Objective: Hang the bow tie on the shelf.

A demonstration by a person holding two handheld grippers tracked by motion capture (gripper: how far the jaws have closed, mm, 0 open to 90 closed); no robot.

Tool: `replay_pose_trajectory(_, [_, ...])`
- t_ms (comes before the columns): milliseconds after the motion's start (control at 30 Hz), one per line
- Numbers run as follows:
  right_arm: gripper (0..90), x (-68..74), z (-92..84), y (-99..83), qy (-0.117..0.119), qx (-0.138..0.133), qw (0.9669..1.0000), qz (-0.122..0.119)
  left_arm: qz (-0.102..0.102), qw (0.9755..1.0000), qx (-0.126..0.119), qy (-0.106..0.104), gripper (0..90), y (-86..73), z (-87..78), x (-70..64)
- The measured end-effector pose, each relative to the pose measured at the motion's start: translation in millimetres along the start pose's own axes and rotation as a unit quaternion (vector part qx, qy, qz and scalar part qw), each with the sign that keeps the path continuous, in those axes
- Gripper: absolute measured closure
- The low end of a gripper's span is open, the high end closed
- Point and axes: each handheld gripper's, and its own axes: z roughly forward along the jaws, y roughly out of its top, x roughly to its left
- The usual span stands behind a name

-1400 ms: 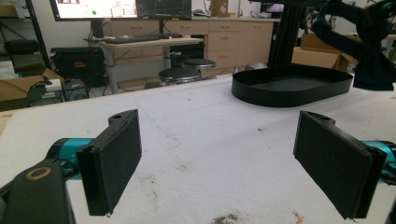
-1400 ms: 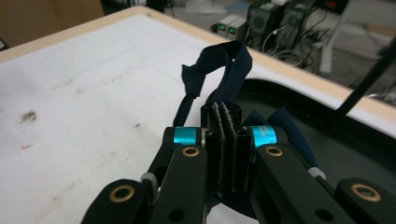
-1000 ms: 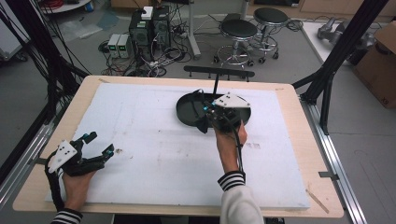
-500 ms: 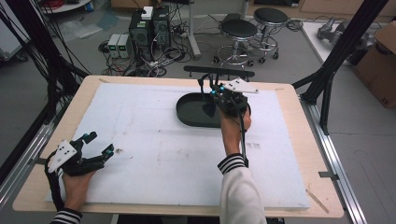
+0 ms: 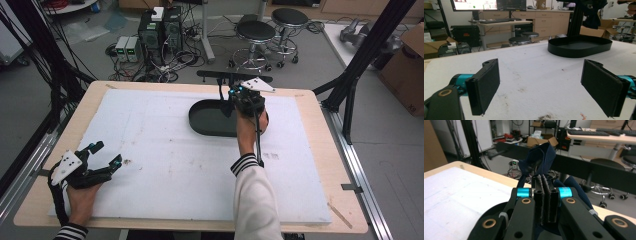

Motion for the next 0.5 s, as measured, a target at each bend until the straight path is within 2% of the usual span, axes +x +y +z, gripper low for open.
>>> replay_pose_trajectory(133, [87.9,-6.0,4.4,-3.8,-0.003,-0.003,1.0,0.007,-0.001,1.0,0.0,0.0,16.0,0.1,0.0,0.4])
replay_pose_trajectory(367, [87.9,-6.1,14.6,-10.0,-0.002,0.015,0.9999,0.008,0.0,1.0,0.0,0.001,16.0,0.0,0.0,0.3])
replay_pose_trajectory(500, [87.9,-5.2,22.5,-15.1,-0.004,0.035,0.9994,0.007,0.0,1.0,0.0,0.001,16.0,0.0,0.0,0.0])
